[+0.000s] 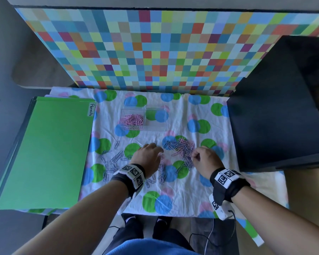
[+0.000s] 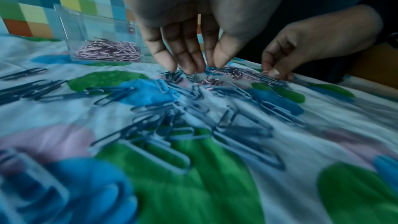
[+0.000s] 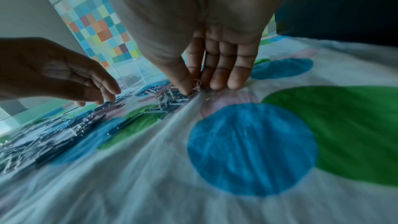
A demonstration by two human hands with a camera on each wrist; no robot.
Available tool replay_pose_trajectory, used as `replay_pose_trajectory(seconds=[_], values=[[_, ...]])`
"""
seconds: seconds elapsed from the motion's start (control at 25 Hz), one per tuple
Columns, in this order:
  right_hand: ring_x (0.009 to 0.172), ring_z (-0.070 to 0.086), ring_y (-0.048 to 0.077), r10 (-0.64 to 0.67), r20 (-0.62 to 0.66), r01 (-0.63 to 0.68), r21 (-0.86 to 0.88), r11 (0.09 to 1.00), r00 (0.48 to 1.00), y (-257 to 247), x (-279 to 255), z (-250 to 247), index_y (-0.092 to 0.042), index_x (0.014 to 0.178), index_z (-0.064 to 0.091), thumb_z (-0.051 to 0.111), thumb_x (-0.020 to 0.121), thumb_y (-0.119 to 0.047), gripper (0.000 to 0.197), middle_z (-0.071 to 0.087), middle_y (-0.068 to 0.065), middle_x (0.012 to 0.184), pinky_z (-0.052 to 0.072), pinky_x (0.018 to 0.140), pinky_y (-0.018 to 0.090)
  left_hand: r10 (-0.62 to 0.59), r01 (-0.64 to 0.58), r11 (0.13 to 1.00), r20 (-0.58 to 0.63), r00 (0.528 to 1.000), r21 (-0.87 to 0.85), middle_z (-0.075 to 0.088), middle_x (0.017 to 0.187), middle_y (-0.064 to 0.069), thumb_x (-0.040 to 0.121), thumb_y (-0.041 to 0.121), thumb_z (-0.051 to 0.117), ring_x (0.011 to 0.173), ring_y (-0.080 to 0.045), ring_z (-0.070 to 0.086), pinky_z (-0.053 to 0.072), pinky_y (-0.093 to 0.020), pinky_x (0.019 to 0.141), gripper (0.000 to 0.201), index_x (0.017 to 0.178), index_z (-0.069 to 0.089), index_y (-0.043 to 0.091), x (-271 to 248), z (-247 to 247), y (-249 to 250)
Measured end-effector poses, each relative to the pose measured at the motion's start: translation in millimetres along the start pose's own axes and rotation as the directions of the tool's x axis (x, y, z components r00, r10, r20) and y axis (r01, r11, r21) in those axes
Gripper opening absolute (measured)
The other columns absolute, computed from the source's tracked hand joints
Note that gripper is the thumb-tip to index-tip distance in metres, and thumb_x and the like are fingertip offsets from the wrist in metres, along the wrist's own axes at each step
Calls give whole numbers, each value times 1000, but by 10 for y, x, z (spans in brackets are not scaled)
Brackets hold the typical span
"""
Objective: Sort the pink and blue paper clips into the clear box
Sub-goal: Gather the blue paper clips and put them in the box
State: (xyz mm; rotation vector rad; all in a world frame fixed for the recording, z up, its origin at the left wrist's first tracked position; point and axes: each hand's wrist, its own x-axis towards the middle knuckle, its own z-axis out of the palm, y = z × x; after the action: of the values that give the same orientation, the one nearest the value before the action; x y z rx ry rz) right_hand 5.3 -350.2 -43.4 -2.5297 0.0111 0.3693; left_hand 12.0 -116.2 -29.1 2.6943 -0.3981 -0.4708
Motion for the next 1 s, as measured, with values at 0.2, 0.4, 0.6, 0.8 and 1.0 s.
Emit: replay_pose_trajectory(seconds=[0.2, 0.4, 0.6, 0.8, 1.0], values=[[61, 60, 7, 163, 10, -159, 279, 947, 987, 44, -9, -94, -14, 73, 69, 73, 78, -9, 8, 66, -4, 67, 48, 62, 16, -155, 156, 988, 102, 983, -6, 60, 102, -1, 90, 25, 56, 93, -22, 62, 53, -35, 77, 13, 100, 63, 19, 149, -45, 19], [56, 53, 20, 229, 117, -253, 591, 766, 966, 55, -52, -182, -6, 91, 66, 63, 83, 5, 14, 61, 11, 66, 49, 55, 29, -135, 137, 989, 51, 990, -48, 60, 96, -3, 88, 18, 50, 86, -27, 62, 52, -34, 69, 12, 89, 62, 17, 150, -69, 8], [53, 52, 15, 286, 143, -301, 700, 647, 947, 74, -65, -275, -6, 83, 52, 38, 88, 14, 25, 60, 14, 71, 43, 44, 18, -323, 282, 878, -43, 945, -386, 65, 74, 6, 77, 16, 59, 74, -17, 62, 47, -26, 66, 9, 73, 57, 24, 111, -175, -103], [63, 56, 14, 75, 44, -82, 182, 980, 996, 42, -129, -218, -11, 86, 57, 52, 89, -6, 8, 58, -4, 67, 45, 60, 25, -367, 300, 797, -24, 930, -525, 68, 69, 1, 73, 7, 62, 68, -16, 62, 44, -26, 62, 35, 99, 59, 31, 6, -218, -250], [74, 46, 10, 73, 61, -67, -99, 993, 995, 155, -85, -238, -17, 102, 59, 57, 84, -7, 21, 43, -14, 79, 35, 69, 22, -465, 381, 399, 174, 868, -834, 62, 65, -11, 78, -6, 47, 55, -20, 56, 45, -27, 58, 24, 75, 63, 11, -20, -190, -278]])
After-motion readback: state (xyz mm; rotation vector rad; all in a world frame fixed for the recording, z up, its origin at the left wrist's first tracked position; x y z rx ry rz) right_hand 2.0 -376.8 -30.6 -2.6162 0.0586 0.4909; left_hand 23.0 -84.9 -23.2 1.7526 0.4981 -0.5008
